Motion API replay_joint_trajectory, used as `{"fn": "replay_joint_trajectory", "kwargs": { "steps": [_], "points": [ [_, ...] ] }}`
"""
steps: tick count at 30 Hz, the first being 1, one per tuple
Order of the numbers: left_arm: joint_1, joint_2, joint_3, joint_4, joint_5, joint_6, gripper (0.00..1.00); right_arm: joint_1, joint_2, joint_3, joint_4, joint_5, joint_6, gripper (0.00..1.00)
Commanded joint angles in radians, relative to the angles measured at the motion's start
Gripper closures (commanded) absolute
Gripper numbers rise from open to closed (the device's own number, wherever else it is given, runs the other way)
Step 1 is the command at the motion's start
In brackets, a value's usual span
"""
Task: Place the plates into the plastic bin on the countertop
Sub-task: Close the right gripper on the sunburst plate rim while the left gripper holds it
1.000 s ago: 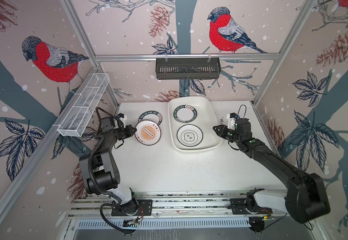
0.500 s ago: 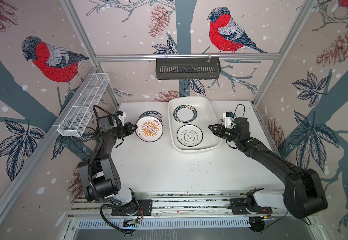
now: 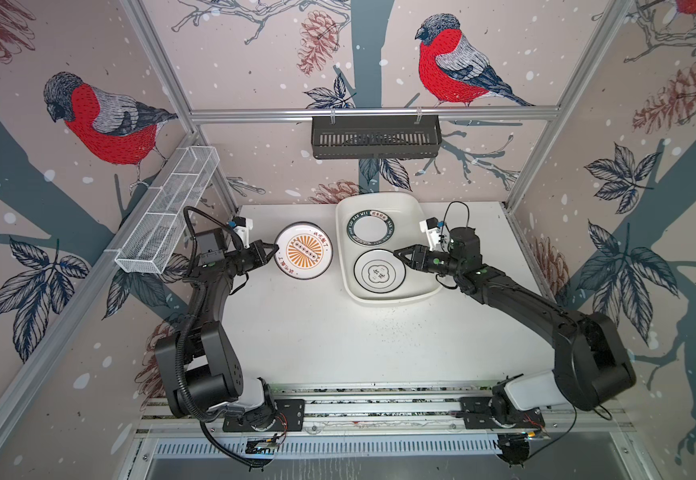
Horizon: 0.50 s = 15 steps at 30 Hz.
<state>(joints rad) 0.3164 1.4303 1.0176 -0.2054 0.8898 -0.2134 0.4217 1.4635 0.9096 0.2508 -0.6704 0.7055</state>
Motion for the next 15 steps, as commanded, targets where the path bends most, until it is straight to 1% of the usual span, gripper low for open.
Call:
{"fn": "replay_joint_trajectory", "kwargs": {
  "steps": [1,7,15],
  "points": [
    [-0.019,-0.021,0.001,0.050,0.054,-0.020,1.00,0.035,0.026,0.034,0.045,-0.048,-0.021,0.54],
    [-0.086,-0.055,0.005,0.070,0.065,-0.023,1.00,0.084,0.067,0.069,0.055,-0.038,-0.022,0.55],
    [-0.160,-0.068,0.007,0.110,0.126,-0.057,1.00,0.148,0.058,0.081,0.040,0.032,-0.056,0.56]
  ]
}}
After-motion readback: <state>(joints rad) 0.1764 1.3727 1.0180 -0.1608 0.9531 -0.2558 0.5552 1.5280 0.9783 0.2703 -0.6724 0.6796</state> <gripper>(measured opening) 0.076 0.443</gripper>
